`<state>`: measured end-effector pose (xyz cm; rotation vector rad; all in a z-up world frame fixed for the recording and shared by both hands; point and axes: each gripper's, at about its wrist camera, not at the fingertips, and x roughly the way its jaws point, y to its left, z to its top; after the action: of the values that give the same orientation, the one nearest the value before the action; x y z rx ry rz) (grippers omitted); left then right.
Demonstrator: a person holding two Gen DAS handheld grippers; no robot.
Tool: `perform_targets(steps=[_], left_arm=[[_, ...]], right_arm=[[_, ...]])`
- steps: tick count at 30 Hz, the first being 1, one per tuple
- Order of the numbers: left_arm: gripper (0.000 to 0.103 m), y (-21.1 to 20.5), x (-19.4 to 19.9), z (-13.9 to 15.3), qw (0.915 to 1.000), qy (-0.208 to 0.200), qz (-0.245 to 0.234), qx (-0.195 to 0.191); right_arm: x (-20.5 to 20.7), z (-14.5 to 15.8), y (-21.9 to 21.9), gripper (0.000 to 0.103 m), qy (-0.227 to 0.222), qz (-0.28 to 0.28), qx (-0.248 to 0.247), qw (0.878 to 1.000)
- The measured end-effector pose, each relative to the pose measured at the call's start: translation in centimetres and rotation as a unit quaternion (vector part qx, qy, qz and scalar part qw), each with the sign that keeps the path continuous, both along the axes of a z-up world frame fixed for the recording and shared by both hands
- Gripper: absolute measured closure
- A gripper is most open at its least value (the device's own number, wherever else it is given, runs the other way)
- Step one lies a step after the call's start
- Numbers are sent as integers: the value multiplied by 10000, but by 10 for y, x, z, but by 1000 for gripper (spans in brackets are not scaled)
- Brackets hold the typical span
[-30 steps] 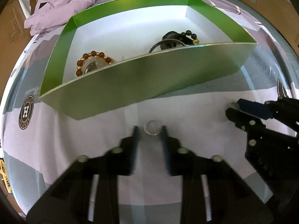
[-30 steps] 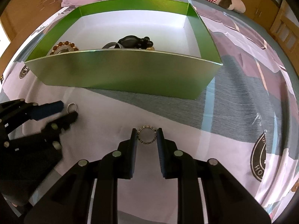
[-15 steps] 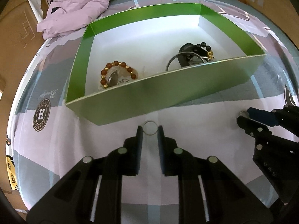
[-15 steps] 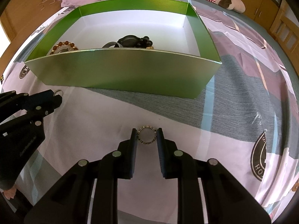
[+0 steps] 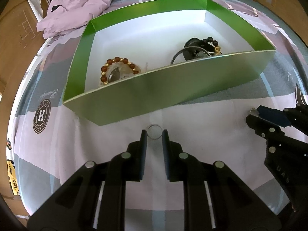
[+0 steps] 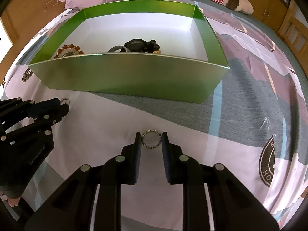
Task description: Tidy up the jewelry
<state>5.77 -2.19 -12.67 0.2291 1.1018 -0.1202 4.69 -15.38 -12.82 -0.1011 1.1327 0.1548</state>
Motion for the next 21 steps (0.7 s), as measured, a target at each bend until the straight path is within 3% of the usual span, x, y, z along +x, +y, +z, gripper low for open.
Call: perform_targets(steps=[21], left_arm=[[88, -2, 2, -2, 9999, 39, 96, 25]], right_arm=[[-2, -1, 2, 82, -21, 17, 11, 10000]])
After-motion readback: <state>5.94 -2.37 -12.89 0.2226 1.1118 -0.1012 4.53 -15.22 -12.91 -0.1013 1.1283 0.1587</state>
